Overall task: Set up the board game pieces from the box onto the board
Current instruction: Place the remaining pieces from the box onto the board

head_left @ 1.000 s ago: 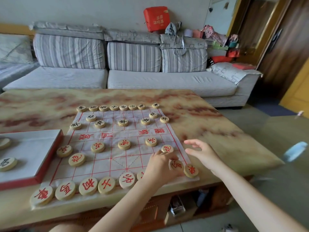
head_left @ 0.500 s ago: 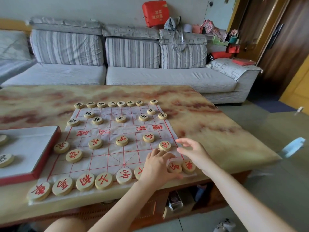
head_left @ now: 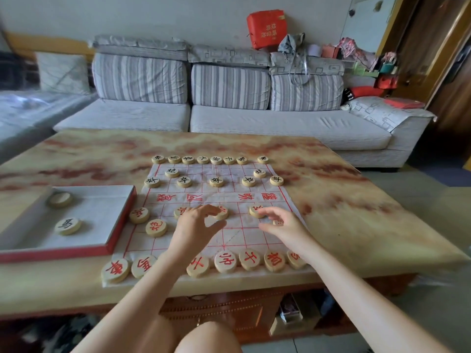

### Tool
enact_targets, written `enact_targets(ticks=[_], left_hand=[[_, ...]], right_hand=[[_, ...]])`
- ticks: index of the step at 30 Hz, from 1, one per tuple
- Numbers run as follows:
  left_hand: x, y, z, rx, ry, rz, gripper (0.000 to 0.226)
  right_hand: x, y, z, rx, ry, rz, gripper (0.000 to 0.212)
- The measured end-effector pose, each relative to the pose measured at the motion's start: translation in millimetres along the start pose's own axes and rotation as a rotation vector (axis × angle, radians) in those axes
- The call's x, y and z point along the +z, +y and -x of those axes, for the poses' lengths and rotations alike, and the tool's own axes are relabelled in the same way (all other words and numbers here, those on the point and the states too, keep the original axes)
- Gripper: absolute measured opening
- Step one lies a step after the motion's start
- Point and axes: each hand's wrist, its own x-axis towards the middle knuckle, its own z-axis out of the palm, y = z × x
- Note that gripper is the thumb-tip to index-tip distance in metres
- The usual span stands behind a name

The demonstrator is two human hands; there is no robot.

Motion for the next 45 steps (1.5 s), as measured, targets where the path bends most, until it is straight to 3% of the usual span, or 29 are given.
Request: enact_targets(ticks=[6,15,22,26,33,41,45], left_hand=[[-73.2,-60.2,13.3,-0.175,0.134,-0.036,0.025],[-158.3,-161.9,49.7,-0.399,0.283,-0.232,0.030],[-165.7,-190.7,38.1,-0.430,0.193,-0.260,0.045],[-171.2,-198.3,25.1,-0.448,0.155,-0.253,0.040],[-181.1,-213.5,30.9,-0.500,0.191,-0.278,0.054],[-188.9,-225.6,38.9,-0.581,0.224,-0.242,0.050],[-186.7,-231.8,39.8,-0.567,0.250,-0.259,0.049]], right_hand=[[38.5,-31.2,-14.8,-0.082,-0.053,-0.013,0.030],[143.0,-83.4,-40.2,-0.125,-0.278,-0.035,0.030],[211.6,-123.2,-69.5,-0.207,-0.388,-0.059,0.030],[240.8,-143.7,-88.6,-0.234,-0.390,-0.093,0.031],[300.3,-172.0,-133.6,-0.361,-0.460,0.122,0.036],[383.9,-188.3,-175.2,-0.456,-0.609,0.482,0.052],[402.5,-183.8,-181.2,-0.611,-0.537,0.622,0.049]])
